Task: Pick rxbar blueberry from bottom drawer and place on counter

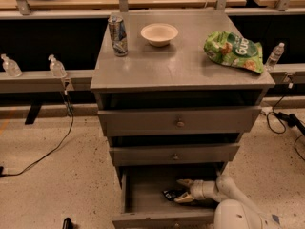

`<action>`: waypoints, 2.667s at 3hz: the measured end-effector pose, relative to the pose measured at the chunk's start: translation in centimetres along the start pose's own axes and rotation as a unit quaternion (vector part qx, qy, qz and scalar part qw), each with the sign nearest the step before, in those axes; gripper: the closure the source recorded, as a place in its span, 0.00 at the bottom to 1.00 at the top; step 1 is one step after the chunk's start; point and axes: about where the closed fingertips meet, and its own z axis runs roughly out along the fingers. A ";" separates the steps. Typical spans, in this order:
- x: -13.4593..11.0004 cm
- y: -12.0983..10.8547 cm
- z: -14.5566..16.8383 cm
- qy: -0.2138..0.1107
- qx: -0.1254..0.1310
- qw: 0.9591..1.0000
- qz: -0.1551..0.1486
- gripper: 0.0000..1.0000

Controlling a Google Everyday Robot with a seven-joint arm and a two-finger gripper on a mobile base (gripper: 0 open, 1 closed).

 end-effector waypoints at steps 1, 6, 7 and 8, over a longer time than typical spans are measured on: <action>0.2 0.0 0.7 0.032 -0.003 0.999 -0.002 0.34; 0.8 1.0 1.3 0.069 -0.007 0.998 -0.007 1.00; -0.4 0.5 -1.2 0.034 0.022 0.999 -0.014 1.00; -4.4 0.7 -8.1 -0.050 0.070 0.995 -0.041 1.00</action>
Offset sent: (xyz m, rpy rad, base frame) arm -0.0099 0.0116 -0.0139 -0.1852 0.0450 0.0341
